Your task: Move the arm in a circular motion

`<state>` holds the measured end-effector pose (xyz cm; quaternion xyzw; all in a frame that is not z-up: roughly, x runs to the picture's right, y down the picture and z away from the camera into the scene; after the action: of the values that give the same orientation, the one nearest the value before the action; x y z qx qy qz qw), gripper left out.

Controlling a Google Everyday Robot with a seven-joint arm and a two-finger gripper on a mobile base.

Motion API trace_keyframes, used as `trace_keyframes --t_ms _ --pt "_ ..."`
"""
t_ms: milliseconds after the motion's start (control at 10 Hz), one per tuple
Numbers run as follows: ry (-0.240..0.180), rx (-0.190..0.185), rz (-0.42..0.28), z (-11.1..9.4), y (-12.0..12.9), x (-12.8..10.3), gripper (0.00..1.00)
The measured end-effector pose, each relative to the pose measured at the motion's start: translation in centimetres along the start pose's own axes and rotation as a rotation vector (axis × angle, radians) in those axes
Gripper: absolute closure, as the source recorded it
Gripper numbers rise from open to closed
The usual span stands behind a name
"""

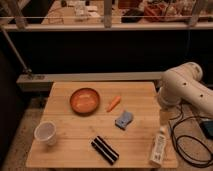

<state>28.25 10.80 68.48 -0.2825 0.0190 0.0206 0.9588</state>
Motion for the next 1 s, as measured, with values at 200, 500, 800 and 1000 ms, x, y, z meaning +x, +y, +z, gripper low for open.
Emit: trace_keyframes --t_ms 200,500,800,1000 --pt "0.000 0.000 0.000 0.0 0.0 0.0 0.20" --pt "0.000 0.000 0.000 0.0 0.0 0.0 0.20" --pt "0.002 0.001 -0.006 -0.1 0.2 -0.2 0.20" --pt "0.005 0.003 -0.032 -0.4 0.9 -2.3 0.20"
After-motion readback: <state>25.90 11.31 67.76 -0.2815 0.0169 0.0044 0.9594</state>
